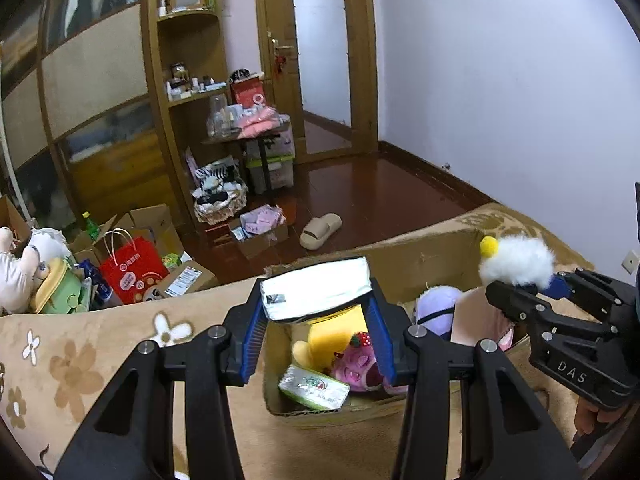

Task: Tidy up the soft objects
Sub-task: 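Lower both items into the box and open both grippers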

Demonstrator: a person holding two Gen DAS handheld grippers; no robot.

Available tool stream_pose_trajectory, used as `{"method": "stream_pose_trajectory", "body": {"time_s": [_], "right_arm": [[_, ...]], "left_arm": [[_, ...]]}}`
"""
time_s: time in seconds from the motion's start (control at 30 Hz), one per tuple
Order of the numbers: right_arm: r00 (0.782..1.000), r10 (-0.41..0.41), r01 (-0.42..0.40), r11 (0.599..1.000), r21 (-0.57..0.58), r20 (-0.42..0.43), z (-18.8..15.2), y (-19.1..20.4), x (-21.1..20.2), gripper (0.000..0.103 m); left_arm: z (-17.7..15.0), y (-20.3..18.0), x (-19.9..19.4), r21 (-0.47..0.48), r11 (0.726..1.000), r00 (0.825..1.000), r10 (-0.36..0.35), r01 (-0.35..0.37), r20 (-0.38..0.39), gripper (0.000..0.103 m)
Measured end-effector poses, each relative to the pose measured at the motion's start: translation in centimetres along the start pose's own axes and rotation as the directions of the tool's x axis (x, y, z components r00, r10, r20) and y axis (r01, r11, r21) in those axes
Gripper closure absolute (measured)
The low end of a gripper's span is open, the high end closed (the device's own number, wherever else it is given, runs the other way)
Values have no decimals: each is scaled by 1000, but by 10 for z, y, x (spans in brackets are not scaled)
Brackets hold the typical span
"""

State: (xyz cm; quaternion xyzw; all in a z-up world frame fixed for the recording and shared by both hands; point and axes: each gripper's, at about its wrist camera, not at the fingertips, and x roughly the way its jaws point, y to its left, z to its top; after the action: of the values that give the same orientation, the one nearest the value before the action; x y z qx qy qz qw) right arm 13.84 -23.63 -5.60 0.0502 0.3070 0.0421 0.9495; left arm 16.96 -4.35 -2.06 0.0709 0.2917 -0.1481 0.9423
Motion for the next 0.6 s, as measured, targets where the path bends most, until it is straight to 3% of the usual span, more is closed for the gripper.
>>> {"method": "stream_pose_trajectory", "body": {"time_s": [0.33, 0.43, 0.6], "right_arm": [[999, -4, 5, 1000, 23, -44, -7, -8, 17, 61], [998, 5, -3, 999, 36, -57, -9, -11, 19, 60], [997, 2, 1, 999, 35, -75, -10, -13, 21, 56]], "left_arm": [[-12, -4, 23, -40, 993, 991, -113, 110, -78, 58], [-16, -7, 26, -23, 994, 989, -107, 105, -98, 57], [-17, -9, 22, -3, 997, 994, -72, 72, -81, 43]]}}
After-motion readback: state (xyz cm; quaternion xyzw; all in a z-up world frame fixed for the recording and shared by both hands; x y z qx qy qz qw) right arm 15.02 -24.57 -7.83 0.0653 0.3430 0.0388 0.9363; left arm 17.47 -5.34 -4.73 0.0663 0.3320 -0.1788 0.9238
